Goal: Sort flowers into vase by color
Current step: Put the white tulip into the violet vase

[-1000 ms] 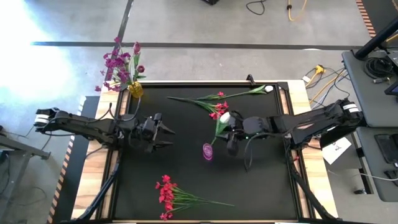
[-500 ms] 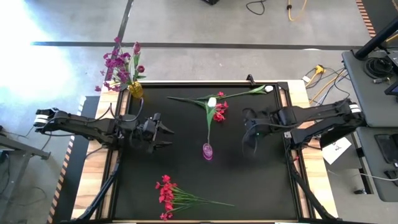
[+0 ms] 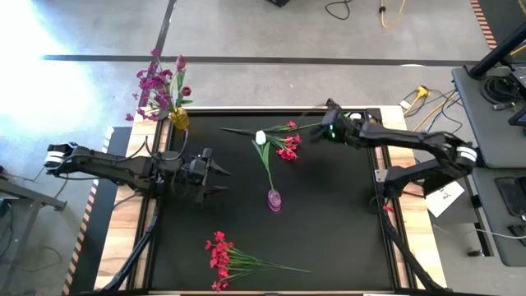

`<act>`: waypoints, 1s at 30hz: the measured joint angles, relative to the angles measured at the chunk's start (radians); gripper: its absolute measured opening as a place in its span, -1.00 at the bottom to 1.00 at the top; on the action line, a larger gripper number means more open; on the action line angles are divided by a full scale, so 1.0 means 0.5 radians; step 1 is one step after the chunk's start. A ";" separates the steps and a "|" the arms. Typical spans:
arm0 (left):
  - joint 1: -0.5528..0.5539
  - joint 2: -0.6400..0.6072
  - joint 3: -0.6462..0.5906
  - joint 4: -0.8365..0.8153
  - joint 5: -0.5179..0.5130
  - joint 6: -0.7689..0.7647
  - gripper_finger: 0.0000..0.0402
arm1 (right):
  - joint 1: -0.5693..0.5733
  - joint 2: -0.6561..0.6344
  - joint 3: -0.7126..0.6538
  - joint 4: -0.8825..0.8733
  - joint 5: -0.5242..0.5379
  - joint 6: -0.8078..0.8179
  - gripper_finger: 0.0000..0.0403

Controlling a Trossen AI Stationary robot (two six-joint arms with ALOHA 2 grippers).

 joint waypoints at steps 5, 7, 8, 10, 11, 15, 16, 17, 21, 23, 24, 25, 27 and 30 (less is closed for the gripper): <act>-0.008 0.065 -0.006 0.119 0.000 -0.040 0.07 | -0.322 0.326 -0.070 0.285 -0.142 0.131 -0.27; -0.025 0.097 -0.008 0.132 0.001 -0.039 0.07 | -0.372 0.450 -0.070 0.253 -0.165 0.216 -0.20; -0.034 0.110 -0.009 0.130 0.001 -0.040 0.07 | -0.397 0.504 -0.071 0.249 -0.185 0.238 -0.15; -0.055 0.130 -0.010 0.132 0.001 -0.048 0.07 | -0.453 0.587 -0.071 0.254 -0.191 0.277 -0.06; -0.067 0.136 -0.010 0.134 0.001 -0.064 0.07 | -0.479 0.616 -0.069 0.252 -0.179 0.298 -0.01; -0.136 0.152 -0.011 0.177 0.001 -0.132 0.07 | -0.588 0.698 -0.030 0.297 -0.152 0.426 0.17; -0.157 0.156 -0.011 0.190 0.002 -0.137 0.07 | -0.615 0.709 -0.025 0.324 -0.152 0.445 0.21; -0.178 0.161 -0.012 0.206 0.002 -0.138 0.07 | -0.643 0.723 -0.025 0.365 -0.150 0.479 0.23; -0.235 0.197 -0.013 0.296 0.000 -0.143 0.07 | -0.746 0.756 -0.025 0.503 -0.122 0.630 0.28; -0.258 0.235 -0.016 0.370 -0.001 -0.148 0.07 | -0.791 0.774 -0.025 0.532 -0.099 0.755 0.26; -0.268 0.261 -0.016 0.412 -0.001 -0.152 0.07 | -0.805 0.787 -0.025 0.544 -0.084 0.819 0.24; -0.277 0.290 -0.016 0.463 -0.001 -0.159 0.07 | -0.809 0.801 -0.024 0.563 -0.052 0.864 0.22; -0.292 0.354 -0.018 0.561 -0.003 -0.168 0.07 | -0.797 0.828 -0.024 0.608 0.039 0.950 0.15; -0.312 0.441 -0.018 0.714 -0.057 -0.173 0.07 | -0.773 0.897 -0.025 0.703 0.112 1.041 0.03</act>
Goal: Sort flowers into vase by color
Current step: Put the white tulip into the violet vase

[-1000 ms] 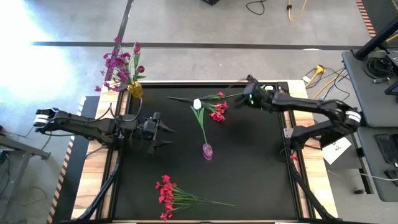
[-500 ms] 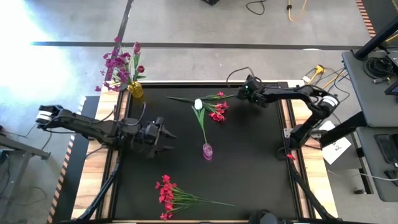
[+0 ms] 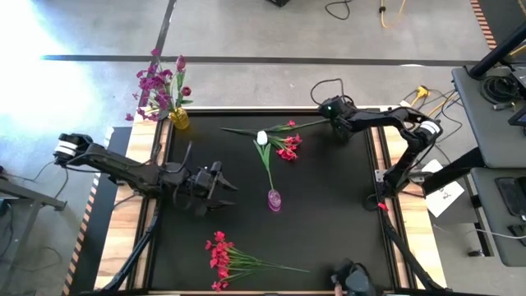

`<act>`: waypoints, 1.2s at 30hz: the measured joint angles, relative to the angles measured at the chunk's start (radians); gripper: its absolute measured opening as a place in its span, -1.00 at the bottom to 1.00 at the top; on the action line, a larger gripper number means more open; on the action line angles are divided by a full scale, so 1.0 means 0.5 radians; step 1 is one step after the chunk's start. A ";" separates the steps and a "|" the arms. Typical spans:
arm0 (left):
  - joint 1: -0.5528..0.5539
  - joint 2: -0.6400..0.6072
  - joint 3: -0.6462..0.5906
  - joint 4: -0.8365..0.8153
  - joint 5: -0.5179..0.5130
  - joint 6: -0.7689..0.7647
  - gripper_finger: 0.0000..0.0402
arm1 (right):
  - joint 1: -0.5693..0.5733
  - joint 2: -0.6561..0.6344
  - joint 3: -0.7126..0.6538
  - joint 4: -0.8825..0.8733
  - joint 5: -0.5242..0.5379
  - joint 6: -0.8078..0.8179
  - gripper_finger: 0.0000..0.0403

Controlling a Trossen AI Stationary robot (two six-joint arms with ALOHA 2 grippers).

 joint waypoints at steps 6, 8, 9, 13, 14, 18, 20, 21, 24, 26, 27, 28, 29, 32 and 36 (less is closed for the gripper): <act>-0.005 0.026 -0.001 -0.022 -0.032 -0.073 0.07 | 0.056 0.060 -0.003 0.048 0.155 -0.121 -0.40; -0.026 -0.017 -0.002 -0.110 -0.032 -0.095 0.07 | 0.068 0.052 -0.008 0.040 0.184 -0.177 -0.61; -0.038 -0.045 -0.002 -0.155 -0.032 -0.096 0.07 | 0.075 0.038 -0.014 0.038 0.202 -0.200 -0.71; -0.094 -0.179 -0.002 -0.333 -0.032 -0.116 0.07 | 0.125 -0.075 -0.036 0.025 0.312 -0.323 -0.91; -0.110 -0.213 -0.002 -0.368 -0.035 -0.121 0.07 | 0.149 -0.122 -0.038 0.033 0.338 -0.383 -0.92; -0.152 -0.318 -0.002 -0.504 -0.092 -0.114 0.07 | 0.340 -0.346 -0.082 0.044 0.433 -0.699 -0.95; -0.156 -0.363 -0.002 -0.582 -0.141 -0.113 0.07 | 0.482 -0.503 -0.111 0.044 0.470 -0.834 -0.96; -0.156 -0.378 -0.002 -0.617 -0.169 -0.113 0.07 | 0.562 -0.589 -0.122 0.054 0.514 -0.922 -0.96; -0.156 -0.401 -0.002 -0.715 -0.299 -0.114 0.07 | 0.850 -0.864 -0.172 0.185 0.675 -1.286 -0.96; -0.155 -0.400 -0.002 -0.740 -0.386 -0.113 0.07 | 1.071 -1.034 -0.229 0.382 0.741 -1.526 -0.96; -0.155 -0.395 -0.003 -0.745 -0.427 -0.113 0.07 | 1.178 -1.105 -0.268 0.515 0.756 -1.630 -0.96; -0.155 -0.385 -0.005 -0.744 -0.471 -0.113 0.07 | 1.278 -1.166 -0.313 0.671 0.761 -1.736 -0.96; -0.155 -0.373 -0.007 -0.745 -0.521 -0.113 0.07 | 1.377 -1.211 -0.365 0.838 0.761 -1.840 -0.96; -0.154 -0.324 -0.008 -0.738 -0.695 -0.113 0.07 | 1.628 -1.274 -0.533 1.292 0.758 -2.080 -0.96; -0.153 -0.265 -0.008 -0.736 -0.795 -0.140 0.07 | 1.792 -1.263 -0.678 1.434 0.762 -2.105 -0.96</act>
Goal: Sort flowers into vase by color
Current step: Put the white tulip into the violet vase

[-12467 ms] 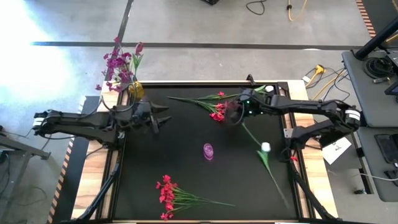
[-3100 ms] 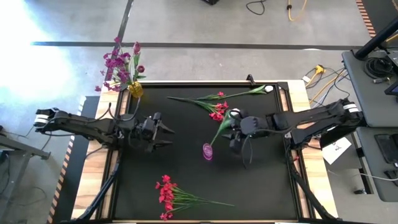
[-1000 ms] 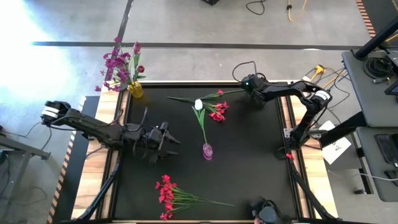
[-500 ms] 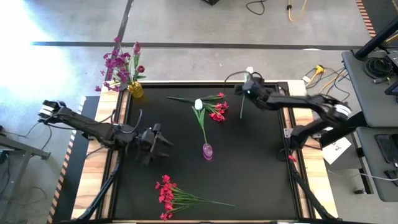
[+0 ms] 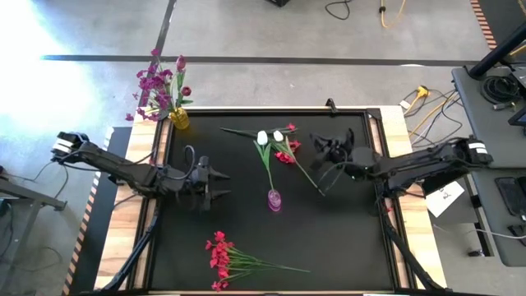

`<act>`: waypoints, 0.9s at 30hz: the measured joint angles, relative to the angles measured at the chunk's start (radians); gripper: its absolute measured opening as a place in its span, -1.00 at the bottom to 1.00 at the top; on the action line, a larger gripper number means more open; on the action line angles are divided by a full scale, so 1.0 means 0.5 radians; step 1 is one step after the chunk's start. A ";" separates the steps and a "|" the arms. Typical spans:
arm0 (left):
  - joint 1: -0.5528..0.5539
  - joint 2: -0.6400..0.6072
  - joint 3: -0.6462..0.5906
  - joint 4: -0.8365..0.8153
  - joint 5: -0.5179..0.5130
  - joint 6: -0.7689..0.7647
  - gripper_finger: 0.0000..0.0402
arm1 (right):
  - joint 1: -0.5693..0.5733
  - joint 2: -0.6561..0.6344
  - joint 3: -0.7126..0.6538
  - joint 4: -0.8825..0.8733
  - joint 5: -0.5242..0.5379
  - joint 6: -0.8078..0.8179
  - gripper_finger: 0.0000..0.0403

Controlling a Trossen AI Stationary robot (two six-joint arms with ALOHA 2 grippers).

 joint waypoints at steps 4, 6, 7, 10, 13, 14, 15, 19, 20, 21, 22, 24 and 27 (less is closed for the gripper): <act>-0.001 0.013 0.000 0.005 0.001 -0.054 0.07 | 0.014 0.092 -0.003 -0.251 -0.212 0.141 -0.95; -0.001 0.012 0.000 0.005 0.000 -0.054 0.07 | -0.005 0.171 0.091 -0.468 -0.303 0.199 -0.93; -0.001 0.012 0.000 0.006 -0.001 -0.049 0.07 | -0.021 0.212 0.160 -0.627 -0.322 0.235 -0.92; -0.001 0.005 0.000 0.017 -0.025 -0.041 0.07 | -0.100 0.376 0.431 -1.190 -0.366 0.332 -0.82; -0.001 0.004 0.000 0.045 -0.033 -0.041 0.07 | -0.203 0.588 0.723 -1.680 -0.525 0.383 -0.65; -0.001 0.005 0.000 0.052 -0.033 -0.043 0.07 | -0.240 0.665 0.811 -1.808 -0.616 0.398 -0.58; -0.001 0.005 0.000 0.063 -0.033 -0.054 0.07 | -0.278 0.746 0.890 -1.929 -0.717 0.411 -0.51; -0.001 0.004 0.000 0.057 -0.035 -0.098 0.07 | -0.426 1.089 1.170 -2.332 -1.088 0.440 -0.28; -0.001 0.004 0.000 0.056 -0.036 -0.108 0.07 | -0.455 1.163 1.232 -2.419 -1.139 0.443 -0.25; -0.001 0.004 0.000 0.055 -0.036 -0.117 0.07 | -0.479 1.237 1.293 -2.493 -1.174 0.448 -0.24; -0.001 0.004 0.000 0.048 -0.036 -0.132 0.07 | -0.497 1.308 1.351 -2.543 -1.199 0.449 -0.23; -0.001 0.004 0.000 0.038 -0.036 -0.157 0.07 | -0.518 1.428 1.460 -2.649 -1.230 0.440 -0.25; -0.001 0.004 0.000 0.037 -0.024 -0.175 0.07 | -0.527 1.560 1.618 -2.819 -1.256 0.431 -0.33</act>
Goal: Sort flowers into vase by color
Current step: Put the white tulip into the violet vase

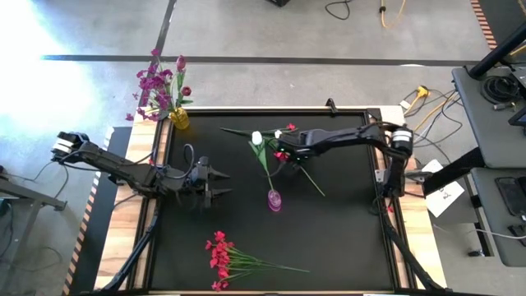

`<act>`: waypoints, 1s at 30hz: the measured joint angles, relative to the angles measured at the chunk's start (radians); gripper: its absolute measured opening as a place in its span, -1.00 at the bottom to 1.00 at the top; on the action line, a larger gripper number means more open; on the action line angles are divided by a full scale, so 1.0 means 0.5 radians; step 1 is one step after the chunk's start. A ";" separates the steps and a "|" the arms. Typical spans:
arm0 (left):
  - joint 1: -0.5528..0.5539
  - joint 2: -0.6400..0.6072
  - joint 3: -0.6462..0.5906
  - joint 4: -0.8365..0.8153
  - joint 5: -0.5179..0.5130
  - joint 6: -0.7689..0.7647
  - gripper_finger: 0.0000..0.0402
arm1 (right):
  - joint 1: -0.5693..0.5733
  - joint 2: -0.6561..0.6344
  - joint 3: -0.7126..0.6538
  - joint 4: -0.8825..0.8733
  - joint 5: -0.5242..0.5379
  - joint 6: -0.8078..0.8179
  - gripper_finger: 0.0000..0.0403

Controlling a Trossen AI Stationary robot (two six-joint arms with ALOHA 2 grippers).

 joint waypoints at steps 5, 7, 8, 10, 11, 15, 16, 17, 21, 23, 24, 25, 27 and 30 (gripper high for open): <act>0.000 0.000 0.000 -0.003 0.001 0.000 0.07 | -0.015 0.109 0.155 -0.233 -0.002 -0.037 -0.47; 0.000 0.000 0.000 -0.003 0.001 0.000 0.07 | -0.028 0.112 0.155 -0.240 -0.002 -0.048 -0.52; 0.000 0.000 0.000 -0.004 0.001 0.000 0.07 | -0.037 0.112 0.155 -0.235 -0.006 -0.052 -0.56; 0.000 0.000 0.000 -0.004 0.002 0.000 0.07 | -0.059 0.112 0.141 -0.235 -0.020 -0.054 -0.63; 0.000 0.000 0.000 -0.004 0.001 0.000 0.07 | -0.068 0.112 0.134 -0.240 -0.019 -0.055 -0.67; 0.000 0.000 0.000 -0.004 0.002 -0.006 0.07 | -0.085 0.111 0.095 -0.209 -0.017 -0.057 -0.88; 0.000 0.000 0.000 -0.004 0.003 -0.007 0.07 | -0.085 0.111 0.081 -0.210 -0.018 -0.058 -0.92; 0.000 0.000 0.000 -0.004 0.003 -0.010 0.07 | -0.084 0.111 0.067 -0.211 -0.018 -0.057 -0.93; -0.012 -0.004 0.000 -0.012 0.015 -0.031 0.07 | -0.063 0.043 0.007 -0.256 -0.017 -0.047 -0.95; -0.023 -0.014 0.000 -0.033 0.055 -0.054 0.07 | -0.034 -0.061 -0.040 -0.285 -0.010 -0.030 -0.95; -0.028 -0.020 0.000 -0.047 0.057 -0.069 0.07 | -0.019 -0.134 -0.063 -0.270 -0.010 -0.027 -0.95; -0.032 -0.025 -0.001 -0.066 0.056 -0.082 0.07 | -0.003 -0.214 -0.092 -0.263 -0.009 -0.028 -0.95; -0.034 -0.037 -0.001 -0.080 0.057 -0.089 0.07 | 0.013 -0.376 -0.155 -0.261 0.002 -0.029 -0.95; -0.034 -0.048 -0.001 -0.079 0.054 -0.067 0.07 | 0.021 -0.606 -0.270 -0.211 0.039 -0.027 -0.95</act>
